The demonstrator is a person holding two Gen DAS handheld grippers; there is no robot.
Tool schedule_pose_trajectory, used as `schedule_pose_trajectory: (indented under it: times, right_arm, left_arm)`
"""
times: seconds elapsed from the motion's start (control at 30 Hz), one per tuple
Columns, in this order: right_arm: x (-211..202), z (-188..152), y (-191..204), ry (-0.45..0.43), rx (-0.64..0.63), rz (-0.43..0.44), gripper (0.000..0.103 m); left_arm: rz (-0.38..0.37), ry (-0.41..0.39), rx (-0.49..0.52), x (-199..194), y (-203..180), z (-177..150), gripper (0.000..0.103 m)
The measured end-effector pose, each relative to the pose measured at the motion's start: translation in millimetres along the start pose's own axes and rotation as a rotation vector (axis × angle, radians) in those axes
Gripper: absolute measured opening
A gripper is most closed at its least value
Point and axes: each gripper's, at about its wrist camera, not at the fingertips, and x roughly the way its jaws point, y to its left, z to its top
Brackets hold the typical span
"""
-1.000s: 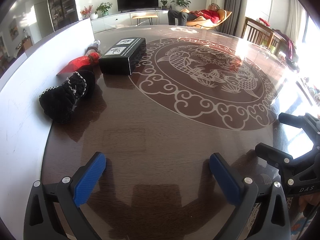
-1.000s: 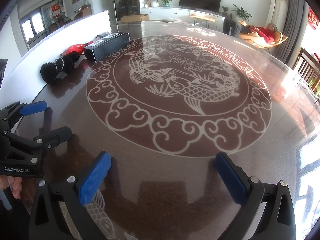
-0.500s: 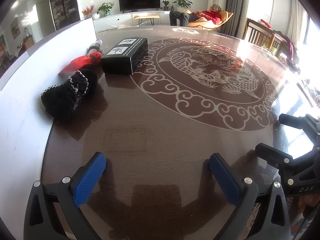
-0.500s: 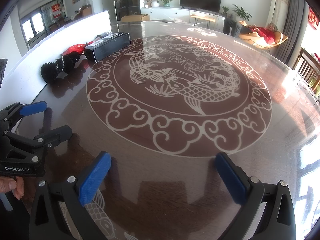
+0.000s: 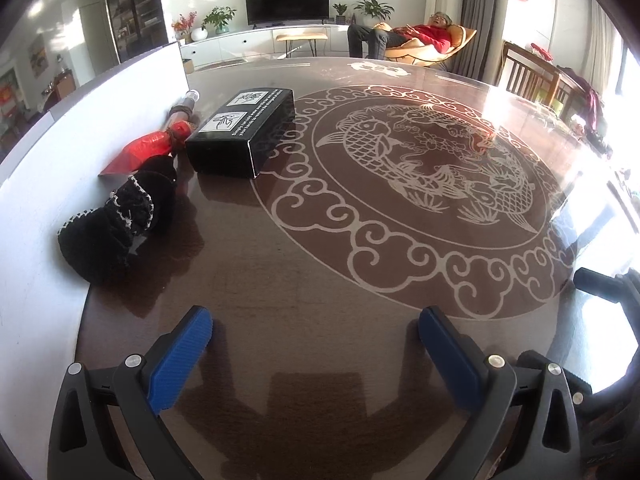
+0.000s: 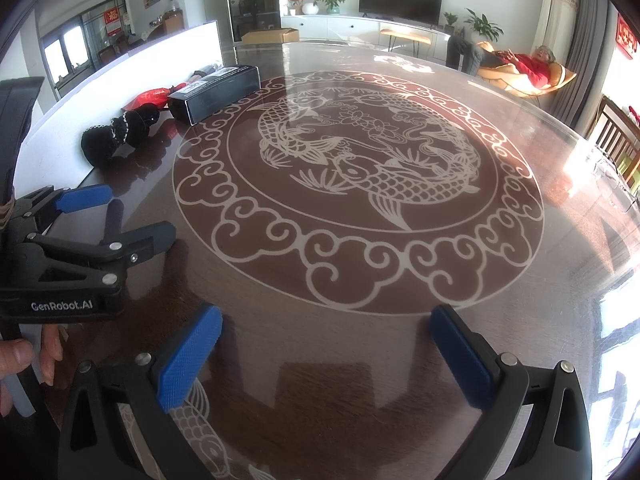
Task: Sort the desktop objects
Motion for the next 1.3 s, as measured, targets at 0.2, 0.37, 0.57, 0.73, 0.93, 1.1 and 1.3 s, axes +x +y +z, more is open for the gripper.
schedule_pose_trajectory:
  times: [0.2,0.37,0.57,0.73,0.93,1.1,1.3]
  right_arm:
    - [0.6,0.0,0.6,0.000,0.000,-0.001,0.103]
    - [0.7,-0.2,0.4,-0.001,0.000,-0.001,0.103]
    - [1.8,1.7,0.0,0.002,0.001,-0.003,0.103]
    - [1.3,2.0,-0.9,0.002,0.001,0.000,0.103]
    - [1.4,2.0,-0.6,0.002,0.001,-0.001,0.103]
    - [1.4,2.0,-0.6,0.002,0.002,-0.001,0.103]
    - [1.2,2.3,-1.0,0.002,0.001,-0.002,0.103]
  left_arm:
    - [0.013,-0.001,-0.016,3.2,2.2,4.0,0.103]
    - [0.014,0.000,-0.016,3.6,2.3,3.9,0.103]
    - [0.014,0.000,-0.016,3.4,2.2,4.1,0.103]
    - [0.014,0.000,-0.016,3.7,2.3,4.0,0.103]
    - [0.014,0.000,-0.016,3.5,2.1,4.1,0.103]
    - [0.014,0.000,-0.016,3.6,2.3,3.9,0.103]
    - [0.014,0.000,-0.016,3.6,2.3,3.9,0.103]
